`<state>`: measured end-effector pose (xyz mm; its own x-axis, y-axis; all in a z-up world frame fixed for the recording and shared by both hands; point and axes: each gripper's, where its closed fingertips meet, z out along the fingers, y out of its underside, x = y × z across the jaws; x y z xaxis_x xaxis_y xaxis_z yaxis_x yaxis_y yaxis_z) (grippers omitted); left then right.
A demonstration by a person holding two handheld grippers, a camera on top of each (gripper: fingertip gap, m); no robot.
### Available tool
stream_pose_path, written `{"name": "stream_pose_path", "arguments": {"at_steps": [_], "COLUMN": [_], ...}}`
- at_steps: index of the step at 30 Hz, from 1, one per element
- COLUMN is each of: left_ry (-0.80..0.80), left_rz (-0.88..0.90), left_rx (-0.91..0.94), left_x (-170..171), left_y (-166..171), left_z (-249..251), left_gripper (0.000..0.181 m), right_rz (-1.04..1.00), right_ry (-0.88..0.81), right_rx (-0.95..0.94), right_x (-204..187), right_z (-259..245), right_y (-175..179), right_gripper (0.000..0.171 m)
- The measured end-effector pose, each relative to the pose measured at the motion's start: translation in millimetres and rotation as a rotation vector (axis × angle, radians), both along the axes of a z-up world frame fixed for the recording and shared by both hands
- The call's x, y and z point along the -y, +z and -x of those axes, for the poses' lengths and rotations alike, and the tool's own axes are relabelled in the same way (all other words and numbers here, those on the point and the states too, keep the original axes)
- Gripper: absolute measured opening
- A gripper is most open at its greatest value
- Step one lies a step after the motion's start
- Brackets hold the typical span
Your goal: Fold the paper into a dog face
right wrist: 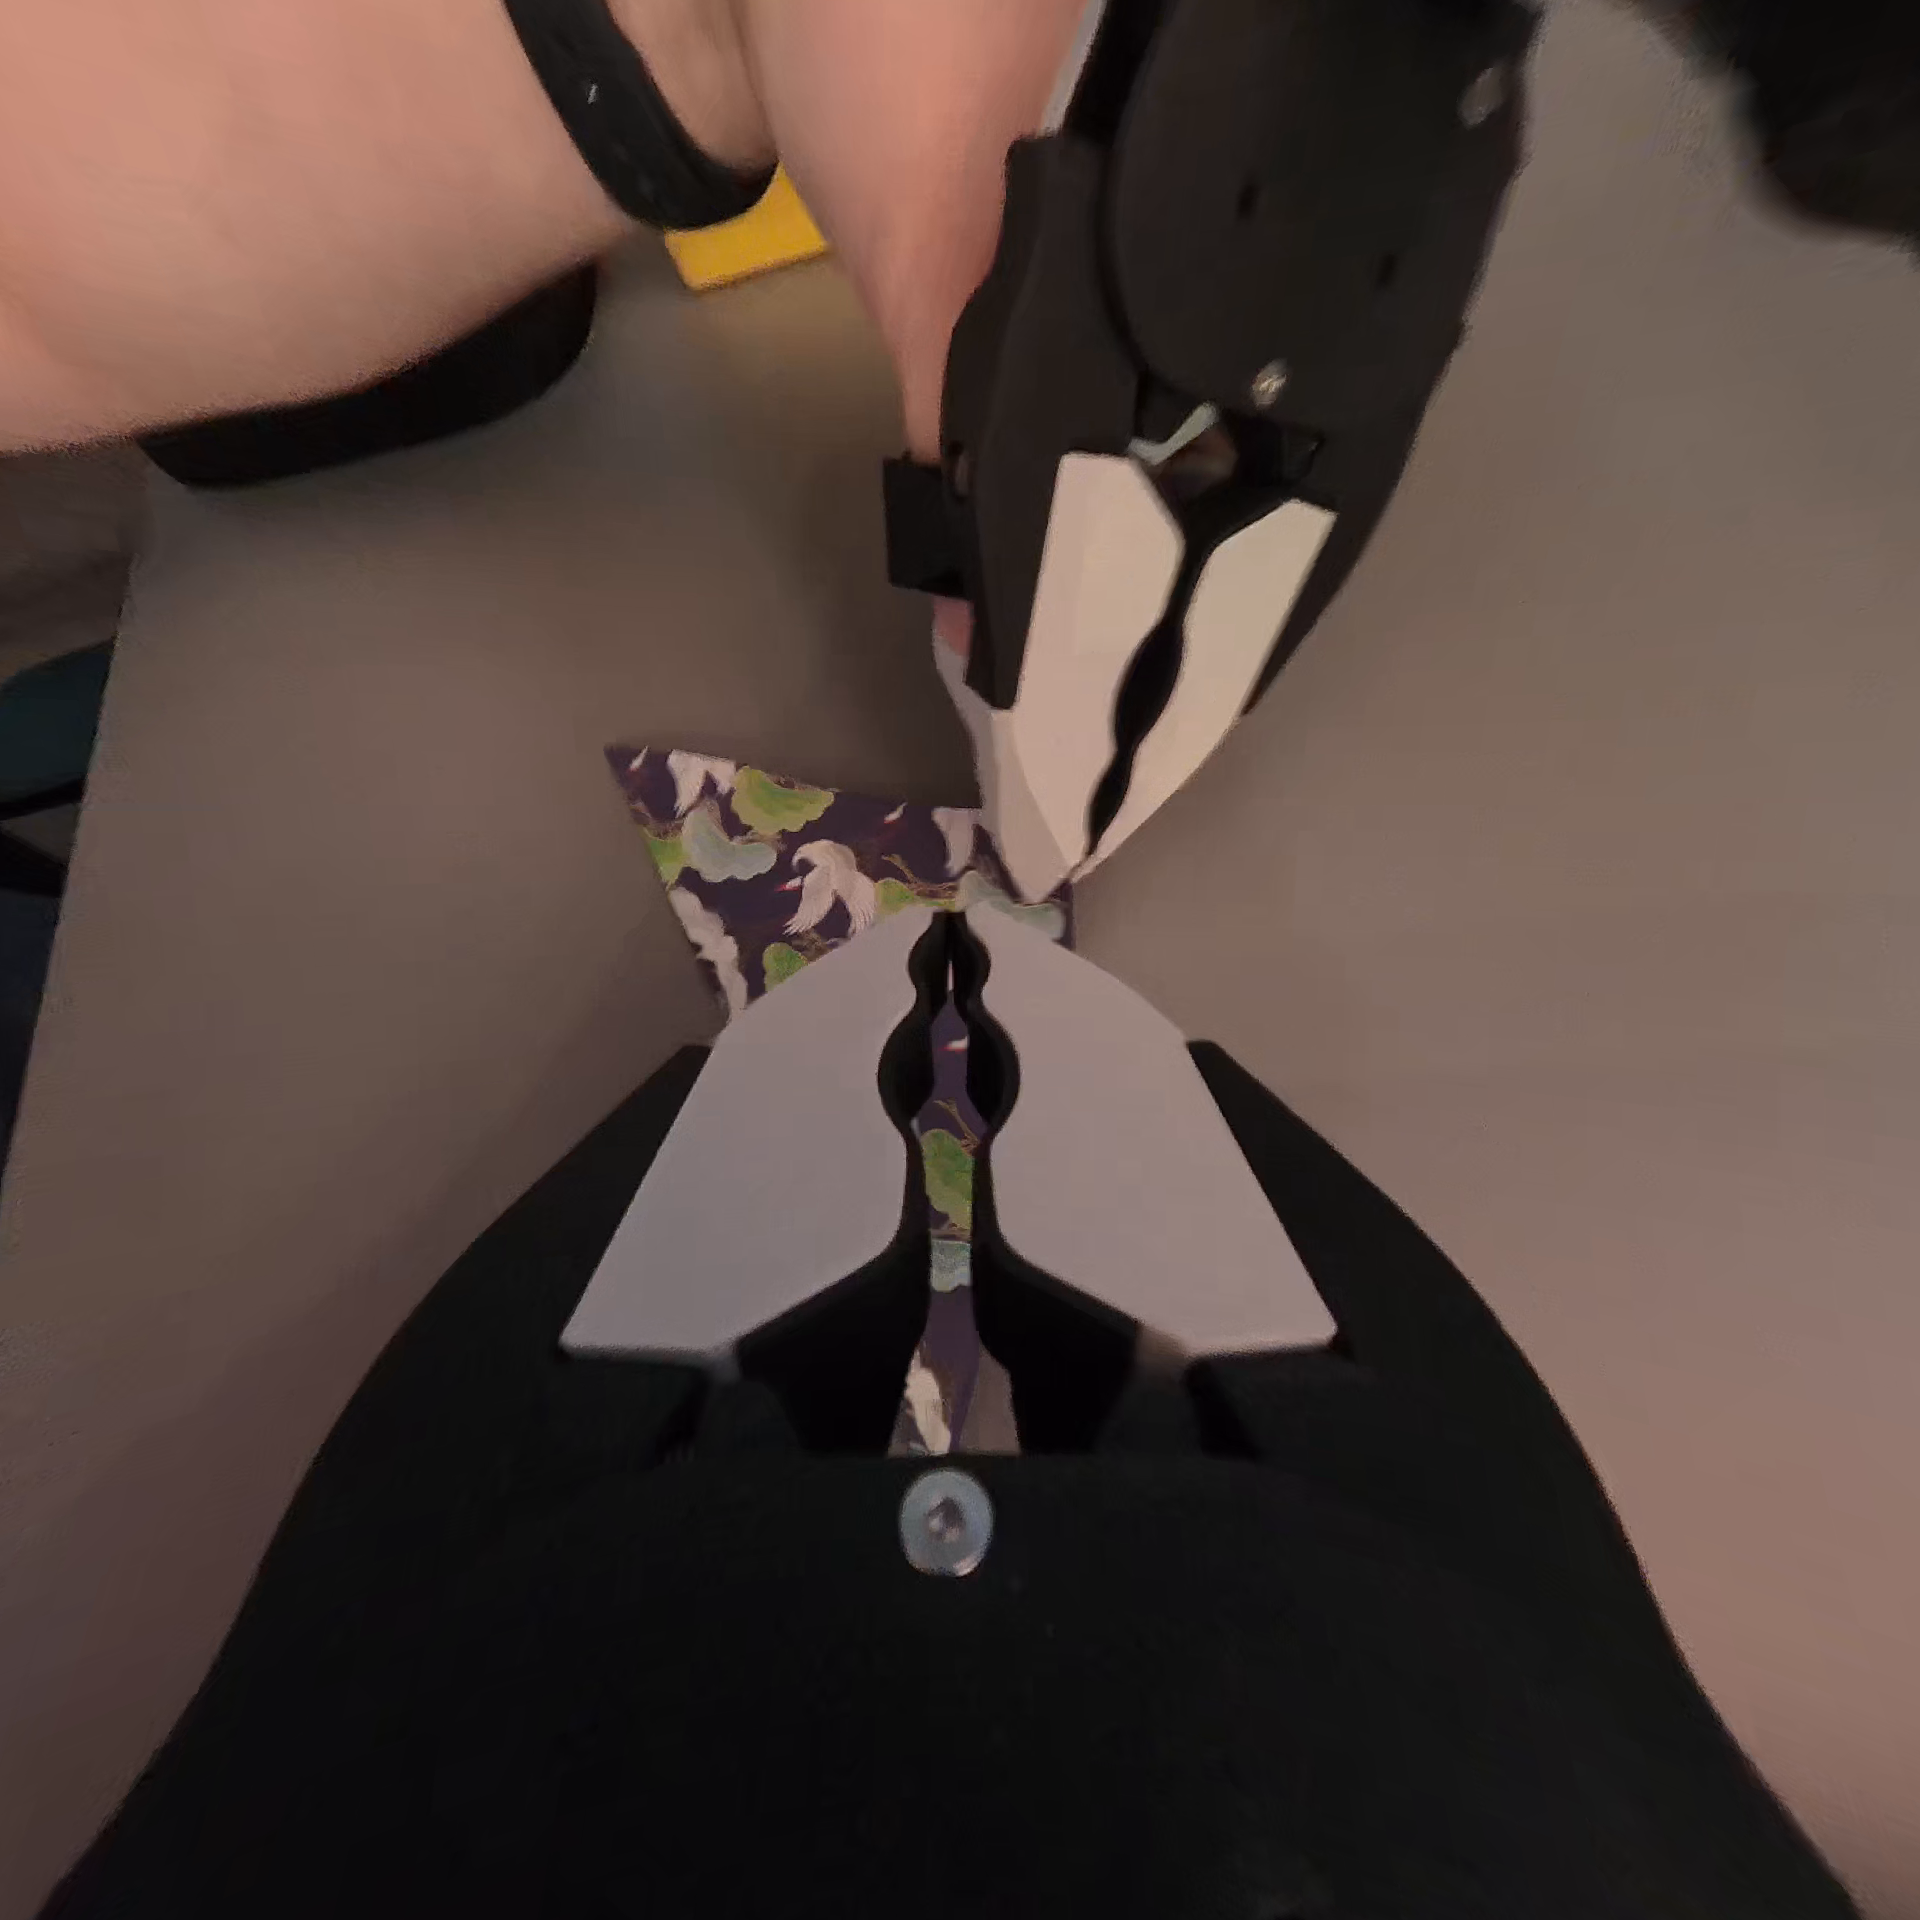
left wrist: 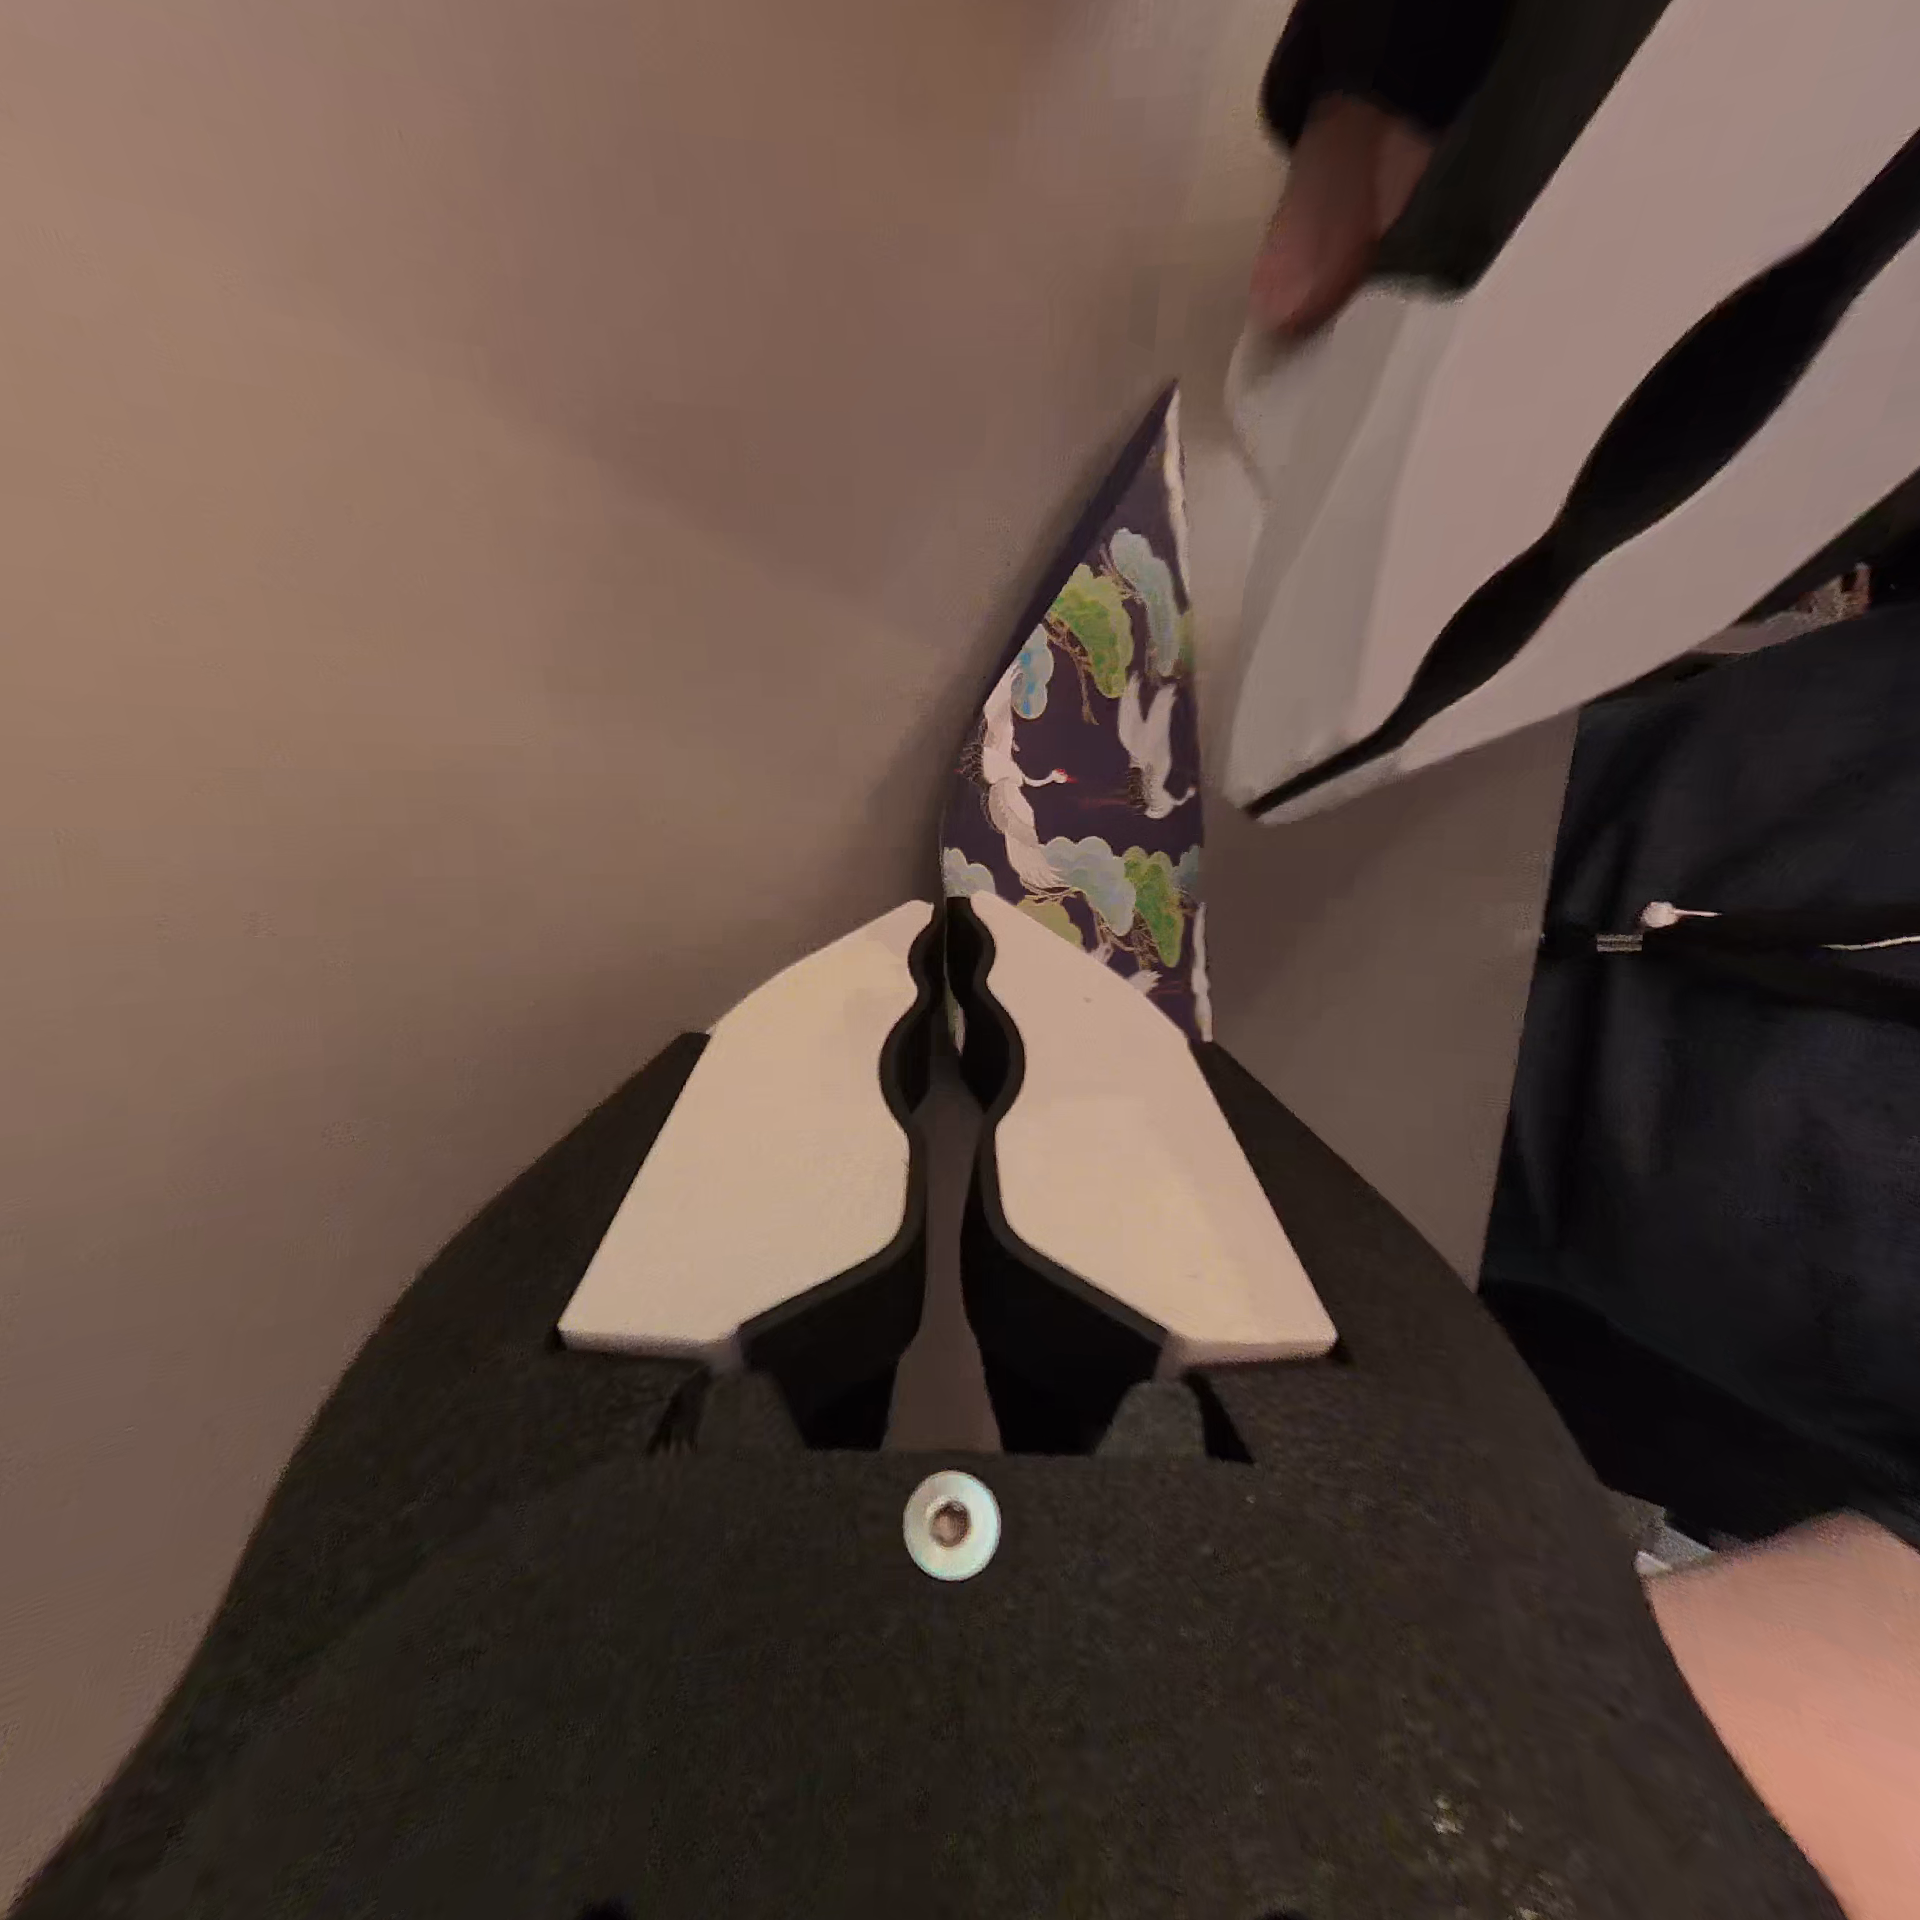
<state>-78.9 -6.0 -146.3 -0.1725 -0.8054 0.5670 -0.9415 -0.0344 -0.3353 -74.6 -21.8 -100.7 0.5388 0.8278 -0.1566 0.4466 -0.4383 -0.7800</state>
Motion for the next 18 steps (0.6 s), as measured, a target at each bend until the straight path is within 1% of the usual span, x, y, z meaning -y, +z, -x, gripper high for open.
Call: {"name": "stream_pose_path", "arguments": {"at_steps": [3, 5, 7, 10, 13, 18], "left_ry": [-0.017, -0.015, -0.017, -0.029, -0.028, -0.030], "left_rz": [-0.013, -0.013, -0.014, -0.021, -0.016, -0.019], "left_rx": [0.013, 0.032, 0.037, 0.046, 0.058, 0.072], "left_x": [-2.0, -2.6, -2.8, -2.1, -1.9, -2.6], "left_y": [-7.1, -7.7, -7.5, -7.7, -7.3, -7.3], "left_z": [1.1, -0.6, -1.0, -1.4, -3.3, -3.7], "left_gripper": [0.000, 0.000, 0.000, 0.000, 0.000, 0.000], "right_rz": [0.016, 0.014, 0.000, -0.017, -0.012, -0.009], "right_ry": [0.045, 0.067, 0.081, 0.087, 0.093, 0.085], "right_rx": [0.077, 0.094, 0.119, 0.212, 0.195, 0.246], "right_x": [-1.1, -3.1, -6.4, -11.7, -14.2, -17.5], "right_z": [3.7, 7.1, 9.3, 3.9, 8.8, 5.4], "right_y": [-24.2, -32.1, -36.7, -44.2, -44.8, -50.3], "right_gripper": [0.001, 0.001, 0.001, 0.001, 0.001, 0.001]}}
